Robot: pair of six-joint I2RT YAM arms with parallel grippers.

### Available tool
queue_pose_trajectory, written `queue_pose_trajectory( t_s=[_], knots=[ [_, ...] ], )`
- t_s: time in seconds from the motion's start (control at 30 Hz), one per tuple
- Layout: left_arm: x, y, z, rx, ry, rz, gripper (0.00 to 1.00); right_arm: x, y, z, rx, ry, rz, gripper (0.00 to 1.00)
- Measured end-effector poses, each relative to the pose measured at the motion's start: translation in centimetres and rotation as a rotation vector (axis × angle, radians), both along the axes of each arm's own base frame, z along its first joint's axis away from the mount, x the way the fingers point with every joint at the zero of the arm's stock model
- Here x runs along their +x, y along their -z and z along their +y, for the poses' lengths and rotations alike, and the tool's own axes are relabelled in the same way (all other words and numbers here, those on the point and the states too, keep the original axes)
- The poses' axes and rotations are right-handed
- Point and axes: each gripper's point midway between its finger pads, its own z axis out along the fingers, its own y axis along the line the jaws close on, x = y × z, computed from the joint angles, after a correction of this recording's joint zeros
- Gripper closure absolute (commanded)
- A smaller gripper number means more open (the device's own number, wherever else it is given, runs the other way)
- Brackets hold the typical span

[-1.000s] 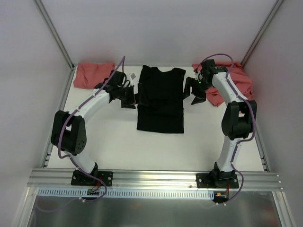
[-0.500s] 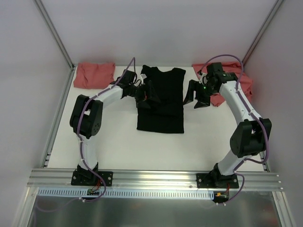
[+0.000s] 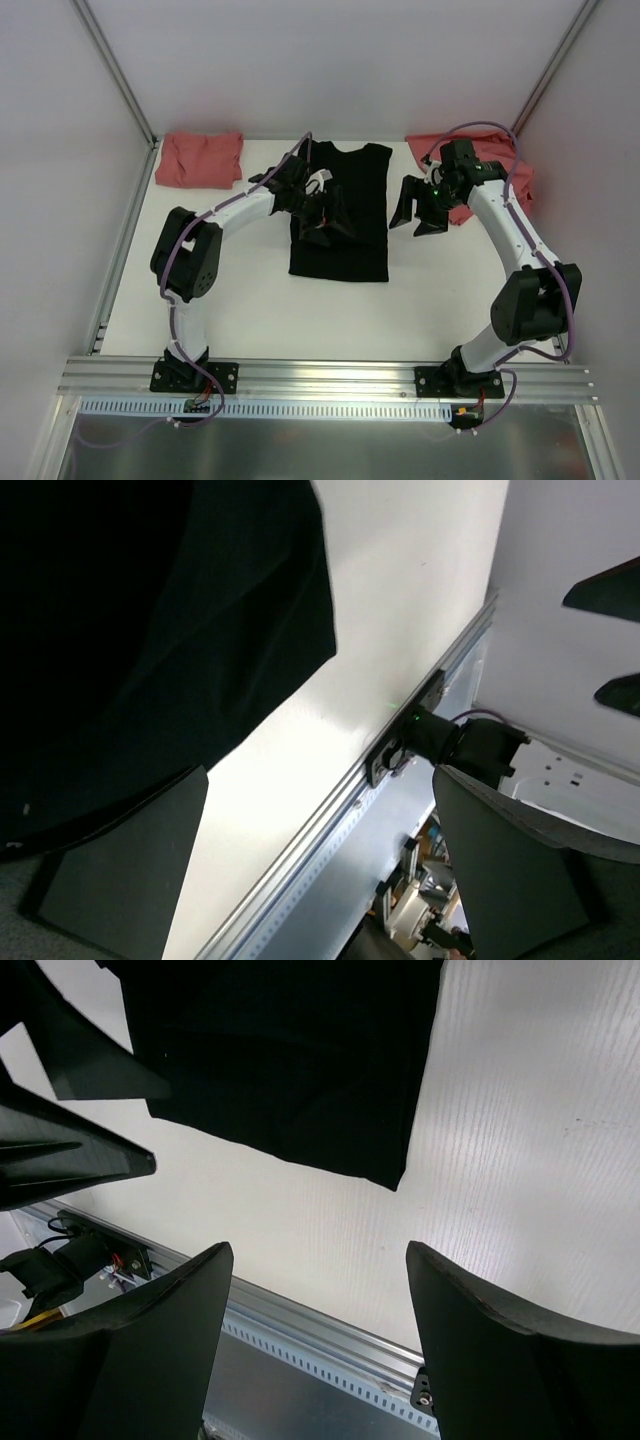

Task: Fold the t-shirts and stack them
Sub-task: Fold the folded rectangular tshirt in 1/3 of the way

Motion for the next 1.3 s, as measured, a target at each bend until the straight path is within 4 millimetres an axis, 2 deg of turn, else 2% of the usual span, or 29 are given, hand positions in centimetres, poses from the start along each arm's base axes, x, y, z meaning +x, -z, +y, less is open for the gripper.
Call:
queue_pose_trajectory(
  t_s=[0.2, 0.3, 0.47, 0.83, 1.1, 1.3],
  knots=[
    [-2.9, -0.2, 2.8, 0.082, 0.009, -0.011, 0.01, -1.4, 1.0, -0.1, 0.003, 0.021, 0.033, 0.25],
    [-3.5, 0.0, 3.6, 0.107, 0.008, -0.034, 0.01, -1.6, 1.2, -0.2, 0.006, 0.028, 0.036, 0.25],
    [-3.9, 1.8, 4.4, 0.157, -0.010, -0.022, 0.01, -1.5, 0.8, -0.1, 0.012, 0.034, 0.017, 0.25],
    [-2.2, 2.8, 4.5, 0.198, -0.051, -0.083, 0.01, -1.5, 0.7, -0.1, 0.013, 0.034, 0.014, 0.25],
    [-1.5, 4.9, 4.4, 0.229, -0.059, -0.061, 0.01, -1.7, 0.7, -0.1, 0.012, 0.033, 0.021, 0.25],
    [-0.9, 5.4, 4.3, 0.237, -0.073, -0.070, 0.01, -1.7, 0.7, -0.1, 0.013, 0.029, 0.026, 0.25]
  ],
)
